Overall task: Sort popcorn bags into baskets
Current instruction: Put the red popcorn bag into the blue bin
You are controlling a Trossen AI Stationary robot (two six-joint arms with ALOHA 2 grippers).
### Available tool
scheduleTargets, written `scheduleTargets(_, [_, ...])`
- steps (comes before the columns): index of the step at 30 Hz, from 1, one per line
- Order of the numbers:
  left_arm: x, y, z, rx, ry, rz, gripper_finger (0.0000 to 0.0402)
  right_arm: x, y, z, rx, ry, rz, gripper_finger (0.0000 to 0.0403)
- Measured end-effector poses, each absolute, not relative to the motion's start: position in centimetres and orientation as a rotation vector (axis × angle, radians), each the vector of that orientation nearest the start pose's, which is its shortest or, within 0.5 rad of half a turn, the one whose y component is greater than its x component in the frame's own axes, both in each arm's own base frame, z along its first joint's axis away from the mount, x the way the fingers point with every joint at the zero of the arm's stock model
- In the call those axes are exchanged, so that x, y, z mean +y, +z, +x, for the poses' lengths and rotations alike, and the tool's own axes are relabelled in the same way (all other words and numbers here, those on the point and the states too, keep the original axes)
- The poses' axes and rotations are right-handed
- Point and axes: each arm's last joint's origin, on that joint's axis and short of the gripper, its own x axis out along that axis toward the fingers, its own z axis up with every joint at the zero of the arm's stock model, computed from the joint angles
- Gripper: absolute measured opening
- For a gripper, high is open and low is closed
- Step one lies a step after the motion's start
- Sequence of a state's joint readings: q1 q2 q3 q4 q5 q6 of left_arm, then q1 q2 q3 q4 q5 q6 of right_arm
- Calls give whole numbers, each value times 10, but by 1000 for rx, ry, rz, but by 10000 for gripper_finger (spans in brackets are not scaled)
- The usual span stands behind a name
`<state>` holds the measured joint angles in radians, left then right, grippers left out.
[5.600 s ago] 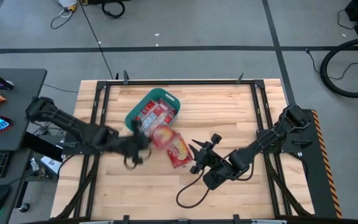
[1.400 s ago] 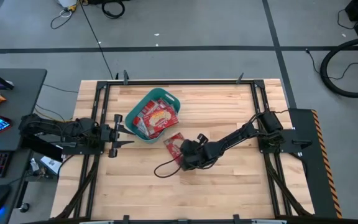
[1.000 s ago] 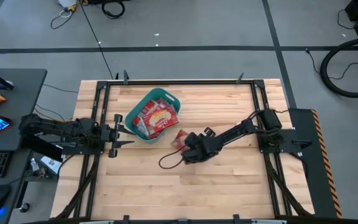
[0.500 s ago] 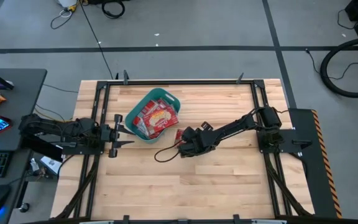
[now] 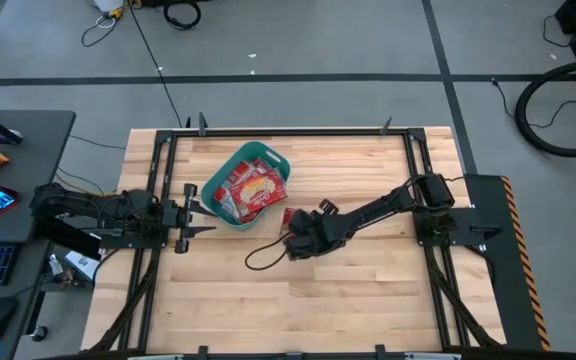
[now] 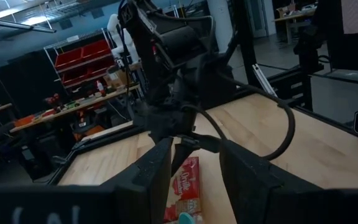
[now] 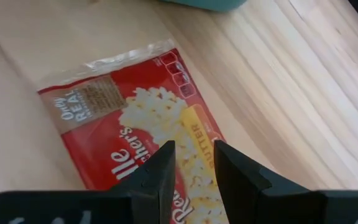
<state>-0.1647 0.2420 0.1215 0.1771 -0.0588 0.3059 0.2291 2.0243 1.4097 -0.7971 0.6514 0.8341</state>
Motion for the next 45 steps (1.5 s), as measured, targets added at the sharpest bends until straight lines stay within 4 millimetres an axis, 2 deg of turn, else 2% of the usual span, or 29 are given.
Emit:
scheduleTargets(13, [-16, 202, 109, -72, -96, 299, 142, 81, 160, 381, 997, -768, 135, 115])
scheduleTargets(27, [-16, 202, 109, -72, -97, 299, 142, 85, 161, 391, 964, -651, 176, 115])
scheduleTargets(40, [-16, 202, 109, -72, -96, 299, 142, 86, 162, 395, 944, -622, 165, 115])
scheduleTargets(45, [-16, 202, 109, -72, -97, 299, 142, 90, 164, 398, 912, -588, 155, 131])
